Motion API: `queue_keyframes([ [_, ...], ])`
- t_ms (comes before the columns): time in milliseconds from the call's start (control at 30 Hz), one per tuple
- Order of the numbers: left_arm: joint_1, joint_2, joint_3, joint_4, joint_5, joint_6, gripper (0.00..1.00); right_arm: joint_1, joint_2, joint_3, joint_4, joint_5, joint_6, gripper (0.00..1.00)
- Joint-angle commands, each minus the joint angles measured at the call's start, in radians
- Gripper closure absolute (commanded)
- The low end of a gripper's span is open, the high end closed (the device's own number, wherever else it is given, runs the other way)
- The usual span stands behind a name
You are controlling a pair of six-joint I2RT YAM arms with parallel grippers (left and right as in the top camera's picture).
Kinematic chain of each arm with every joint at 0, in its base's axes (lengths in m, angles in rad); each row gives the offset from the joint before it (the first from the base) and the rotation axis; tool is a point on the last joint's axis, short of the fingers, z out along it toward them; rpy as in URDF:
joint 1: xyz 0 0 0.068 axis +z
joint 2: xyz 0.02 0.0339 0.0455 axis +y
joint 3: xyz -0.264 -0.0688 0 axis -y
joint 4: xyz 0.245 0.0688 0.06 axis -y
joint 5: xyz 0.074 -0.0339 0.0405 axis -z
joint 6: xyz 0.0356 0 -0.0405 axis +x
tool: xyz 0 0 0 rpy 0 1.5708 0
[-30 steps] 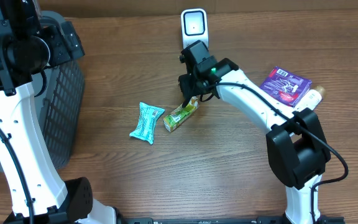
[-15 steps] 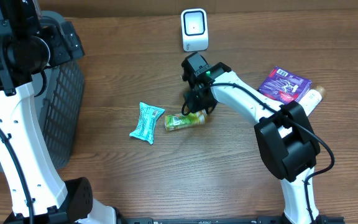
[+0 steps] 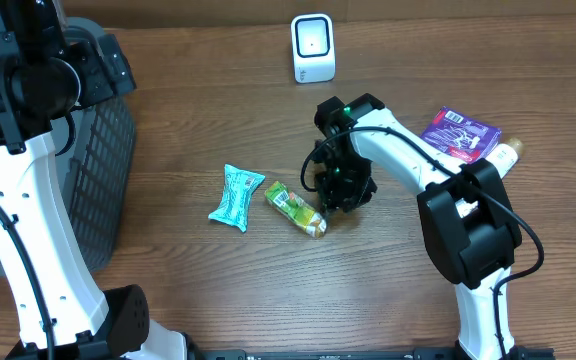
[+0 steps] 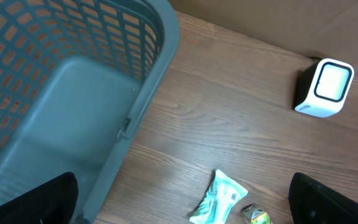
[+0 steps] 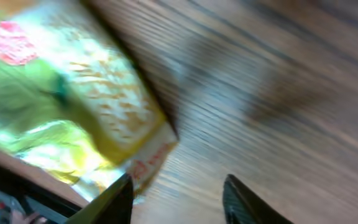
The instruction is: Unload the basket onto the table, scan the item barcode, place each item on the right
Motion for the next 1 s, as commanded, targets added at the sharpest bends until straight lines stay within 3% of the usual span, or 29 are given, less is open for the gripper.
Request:
queue_keyframes([
  [0, 0.0, -0.003, 0.02, 0.002, 0.008, 0.007, 0.0, 0.005, -0.064, 0.035, 0.044, -0.047, -0.098, 0.49],
  [133, 0.0, -0.003, 0.02, 0.002, 0.008, 0.007, 0.0, 0.029, -0.064, 0.035, 0.063, -0.047, -0.172, 0.46],
  [267, 0.0, -0.003, 0.02, 0.002, 0.008, 0.007, 0.0, 0.094, -0.063, 0.031, 0.122, 0.011, -0.211, 0.27],
  [400, 0.0, -0.003, 0.02, 0.002, 0.008, 0.007, 0.0, 0.142, -0.063, -0.001, 0.213, 0.034, -0.211, 0.22],
  [667, 0.0, -0.003, 0.02, 0.002, 0.008, 0.007, 0.01, 0.145, -0.063, -0.058, 0.244, 0.09, -0.207, 0.3],
  [800, 0.0, -0.003, 0.02, 0.002, 0.008, 0.007, 0.0, 0.145, -0.063, -0.101, 0.243, 0.14, -0.194, 0.43],
  [900, 0.0, -0.003, 0.02, 0.002, 0.008, 0.007, 0.01, 0.145, -0.063, -0.106, 0.243, 0.249, -0.108, 0.47],
  [967, 0.0, -0.003, 0.02, 0.002, 0.008, 0.007, 0.0, 0.145, -0.065, -0.084, 0.235, 0.452, 0.024, 0.55],
])
